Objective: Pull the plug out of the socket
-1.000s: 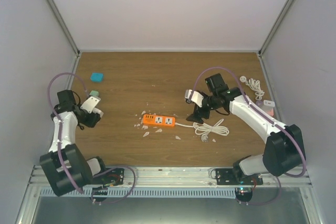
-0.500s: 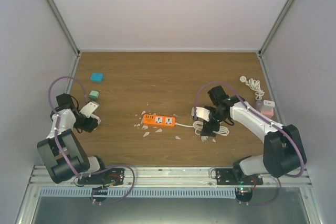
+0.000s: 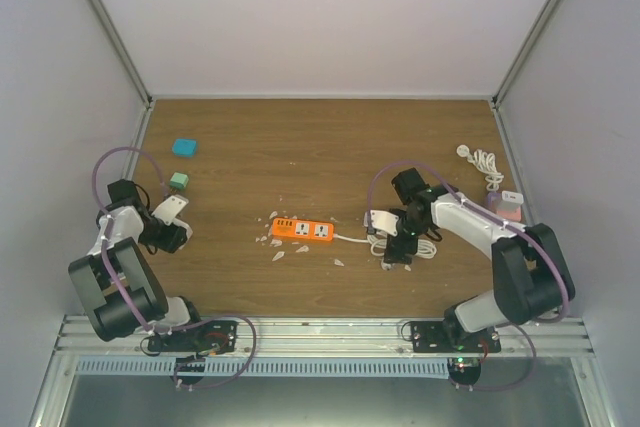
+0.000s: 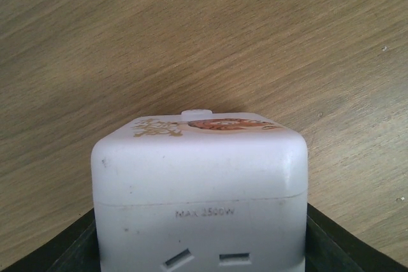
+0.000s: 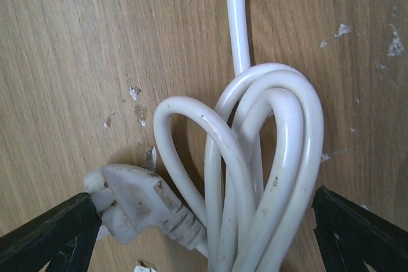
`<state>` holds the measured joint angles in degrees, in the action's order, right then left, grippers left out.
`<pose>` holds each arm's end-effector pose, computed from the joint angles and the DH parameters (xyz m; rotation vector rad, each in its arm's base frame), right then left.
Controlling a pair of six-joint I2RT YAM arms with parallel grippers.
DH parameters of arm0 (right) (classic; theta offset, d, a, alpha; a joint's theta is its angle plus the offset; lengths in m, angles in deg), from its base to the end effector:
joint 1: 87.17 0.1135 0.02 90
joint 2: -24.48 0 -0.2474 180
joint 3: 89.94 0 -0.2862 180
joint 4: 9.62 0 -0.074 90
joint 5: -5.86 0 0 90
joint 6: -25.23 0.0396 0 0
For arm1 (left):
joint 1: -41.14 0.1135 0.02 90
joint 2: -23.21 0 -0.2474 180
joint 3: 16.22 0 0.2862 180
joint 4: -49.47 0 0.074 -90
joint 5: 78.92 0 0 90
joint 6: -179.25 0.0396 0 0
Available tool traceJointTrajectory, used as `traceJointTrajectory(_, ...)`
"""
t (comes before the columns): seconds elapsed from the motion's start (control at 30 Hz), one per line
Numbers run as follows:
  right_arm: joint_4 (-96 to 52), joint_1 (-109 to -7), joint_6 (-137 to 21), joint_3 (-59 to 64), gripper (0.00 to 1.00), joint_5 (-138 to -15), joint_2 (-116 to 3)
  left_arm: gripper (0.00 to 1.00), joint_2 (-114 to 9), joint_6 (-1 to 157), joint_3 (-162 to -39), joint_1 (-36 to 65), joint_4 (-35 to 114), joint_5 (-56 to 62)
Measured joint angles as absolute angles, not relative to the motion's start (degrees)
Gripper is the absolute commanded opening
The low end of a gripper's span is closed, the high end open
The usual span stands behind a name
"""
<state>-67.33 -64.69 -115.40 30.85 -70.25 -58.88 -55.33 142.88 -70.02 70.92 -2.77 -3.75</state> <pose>0.2444 0.1114 0.1308 -1.7661 2.3393 0.2956 0.2273 0.1184 0.1268 0.6194 2.7315 -0.0595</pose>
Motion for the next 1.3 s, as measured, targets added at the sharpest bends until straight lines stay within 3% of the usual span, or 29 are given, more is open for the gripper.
traceJointTrajectory(0.33,-67.0,-64.7,-114.8,30.0,0.82,-68.4,-61.7,0.99,-55.2,143.4,-71.0,71.1,-4.4,-4.6)
traceJointTrajectory(0.73,-67.9,-64.6,-115.6,24.6,0.47,-68.0,-67.4,0.99,-49.4,142.3,-76.0,71.1,-6.9,-8.4)
traceJointTrajectory(1.03,-60.2,-66.8,-120.3,15.3,0.33,-76.0,-77.7,0.99,-45.1,141.2,-77.6,71.0,-9.2,-10.8)
traceJointTrajectory(1.3,-54.5,-70.8,-124.9,3.9,0.33,-81.4,-86.8,0.99,-43.7,140.0,-79.2,70.9,-9.8,-12.5)
